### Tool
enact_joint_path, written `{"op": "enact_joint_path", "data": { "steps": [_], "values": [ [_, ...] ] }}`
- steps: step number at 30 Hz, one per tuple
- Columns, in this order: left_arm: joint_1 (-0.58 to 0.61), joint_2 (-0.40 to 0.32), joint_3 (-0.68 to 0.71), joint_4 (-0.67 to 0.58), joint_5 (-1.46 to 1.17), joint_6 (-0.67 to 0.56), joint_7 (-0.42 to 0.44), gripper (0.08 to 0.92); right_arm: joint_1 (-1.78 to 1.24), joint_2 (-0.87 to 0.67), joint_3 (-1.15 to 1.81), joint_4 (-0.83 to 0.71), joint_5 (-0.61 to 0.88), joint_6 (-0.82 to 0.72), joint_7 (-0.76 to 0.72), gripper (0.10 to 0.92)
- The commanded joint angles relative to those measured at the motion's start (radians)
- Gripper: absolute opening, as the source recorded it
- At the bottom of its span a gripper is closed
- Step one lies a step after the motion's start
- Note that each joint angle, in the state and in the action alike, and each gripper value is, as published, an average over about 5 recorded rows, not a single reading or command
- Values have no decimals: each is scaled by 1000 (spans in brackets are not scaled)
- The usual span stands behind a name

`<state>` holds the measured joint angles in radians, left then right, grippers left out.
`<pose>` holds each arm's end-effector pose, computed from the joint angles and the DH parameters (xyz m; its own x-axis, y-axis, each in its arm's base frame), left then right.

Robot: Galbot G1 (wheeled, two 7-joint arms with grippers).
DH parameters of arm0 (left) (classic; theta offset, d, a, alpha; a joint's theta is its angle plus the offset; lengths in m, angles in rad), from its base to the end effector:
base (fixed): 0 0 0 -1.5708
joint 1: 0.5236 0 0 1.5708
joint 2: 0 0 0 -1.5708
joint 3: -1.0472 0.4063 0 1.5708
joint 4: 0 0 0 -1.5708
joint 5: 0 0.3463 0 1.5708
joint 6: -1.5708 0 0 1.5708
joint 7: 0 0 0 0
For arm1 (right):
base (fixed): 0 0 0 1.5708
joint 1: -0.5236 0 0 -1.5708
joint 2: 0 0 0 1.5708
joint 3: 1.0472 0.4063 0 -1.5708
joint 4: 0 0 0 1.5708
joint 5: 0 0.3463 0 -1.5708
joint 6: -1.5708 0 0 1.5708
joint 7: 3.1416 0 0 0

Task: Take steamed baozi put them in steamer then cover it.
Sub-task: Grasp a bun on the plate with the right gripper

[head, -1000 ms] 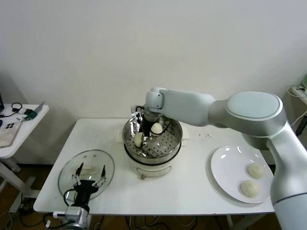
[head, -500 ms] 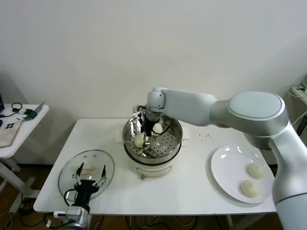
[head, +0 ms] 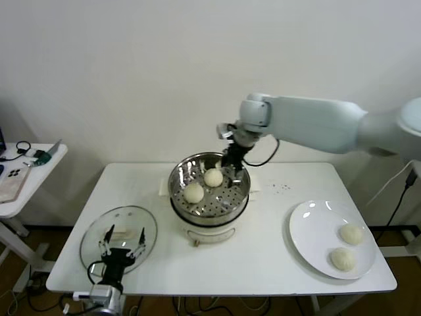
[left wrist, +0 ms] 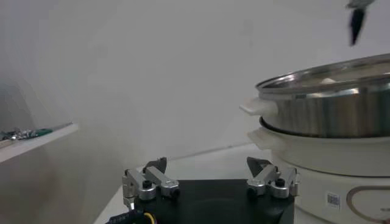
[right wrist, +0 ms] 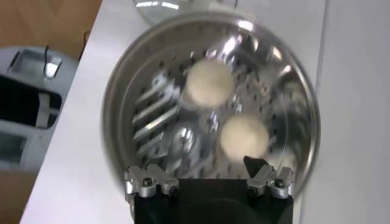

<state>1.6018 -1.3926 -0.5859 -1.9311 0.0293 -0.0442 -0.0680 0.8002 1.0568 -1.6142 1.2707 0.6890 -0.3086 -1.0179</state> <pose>0.1295 0.0702 -0.4051 -0.9901 -0.0517 0.1308 -0.0217 0.9751 0.2208 0.6066 -0.0071 -0.0125 -0.0997 -0.2108 0.9724 -0.9699 -0.1975 -0.1423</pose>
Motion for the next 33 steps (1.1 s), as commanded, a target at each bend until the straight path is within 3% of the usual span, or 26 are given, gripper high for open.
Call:
{"op": "enact_joint_path", "data": {
  "steps": [1,14,23,33],
  "values": [
    [3,-1,-2,-4,0,0,-1,823,30,-438,-43,279,-305,52,-50,823],
    [39,-18,-14,-21,21,0,-4,823,-435,-677,245,243,-555,97,-61,823],
    [50,-27,-14,-28,36,1,-5,823,-709,-726,490,182,-629,117,-69,823],
    [53,-26,-14,-14,41,-1,-6,823,-797,-705,576,112,-673,129,-68,823]
  ]
}}
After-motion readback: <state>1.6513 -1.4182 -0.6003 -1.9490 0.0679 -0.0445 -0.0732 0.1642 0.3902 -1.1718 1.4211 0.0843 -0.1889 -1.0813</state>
